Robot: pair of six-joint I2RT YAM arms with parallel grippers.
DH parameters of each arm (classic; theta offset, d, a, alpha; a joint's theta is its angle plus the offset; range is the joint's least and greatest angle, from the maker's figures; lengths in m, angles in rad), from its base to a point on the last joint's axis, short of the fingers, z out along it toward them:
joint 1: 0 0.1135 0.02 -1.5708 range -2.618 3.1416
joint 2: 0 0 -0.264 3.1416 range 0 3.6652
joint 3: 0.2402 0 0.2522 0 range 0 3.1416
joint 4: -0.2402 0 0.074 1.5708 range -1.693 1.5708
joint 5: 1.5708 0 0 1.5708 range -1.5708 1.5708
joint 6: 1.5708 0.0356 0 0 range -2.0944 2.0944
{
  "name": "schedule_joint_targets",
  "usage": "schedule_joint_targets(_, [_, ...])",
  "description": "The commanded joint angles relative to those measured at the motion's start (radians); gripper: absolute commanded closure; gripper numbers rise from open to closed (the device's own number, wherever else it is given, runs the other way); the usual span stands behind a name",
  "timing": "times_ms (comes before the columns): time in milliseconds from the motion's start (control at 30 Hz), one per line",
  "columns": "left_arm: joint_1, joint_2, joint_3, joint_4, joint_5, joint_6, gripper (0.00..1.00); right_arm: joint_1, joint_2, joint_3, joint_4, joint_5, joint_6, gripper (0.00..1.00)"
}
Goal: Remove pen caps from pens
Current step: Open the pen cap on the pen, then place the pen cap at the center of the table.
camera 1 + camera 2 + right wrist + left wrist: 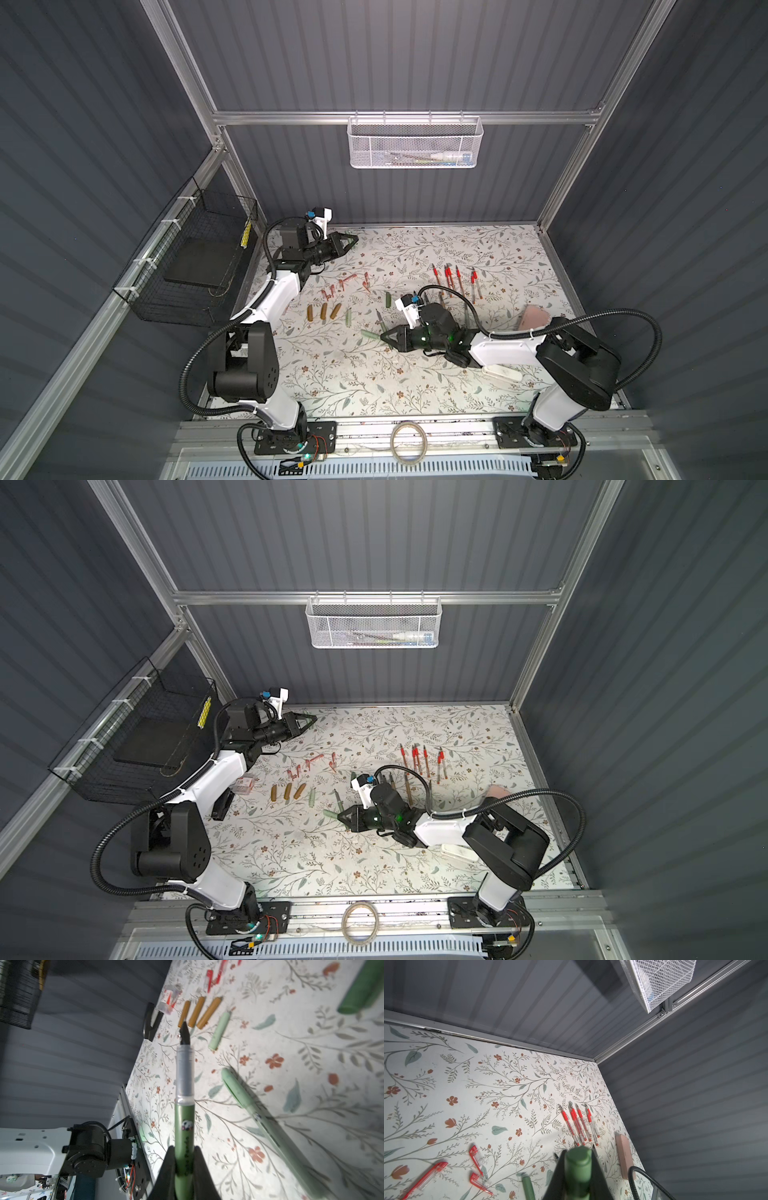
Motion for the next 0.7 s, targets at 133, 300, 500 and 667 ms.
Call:
schedule_joint_targets(133, [-0.057, 0.028, -0.089, -0.07, -0.079, 0.039, 1.0, -0.029, -0.101, 0.014, -0.226, 0.166, -0.065, 1.0])
schedule_joint_targets(300, [-0.104, 0.099, -0.122, -0.147, -0.106, 0.091, 1.0, -0.04, -0.121, 0.118, -0.519, 0.336, -0.169, 1.0])
schedule_joint_targets(500, [-0.147, 0.194, -0.108, -0.162, -0.173, 0.093, 1.0, -0.106, -0.102, 0.164, -0.604, 0.382, -0.184, 1.0])
schedule_joint_targets(667, [-0.172, 0.27, -0.076, -0.198, -0.188, 0.094, 0.96, -0.157, -0.055, 0.194, -0.621, 0.361, -0.169, 1.0])
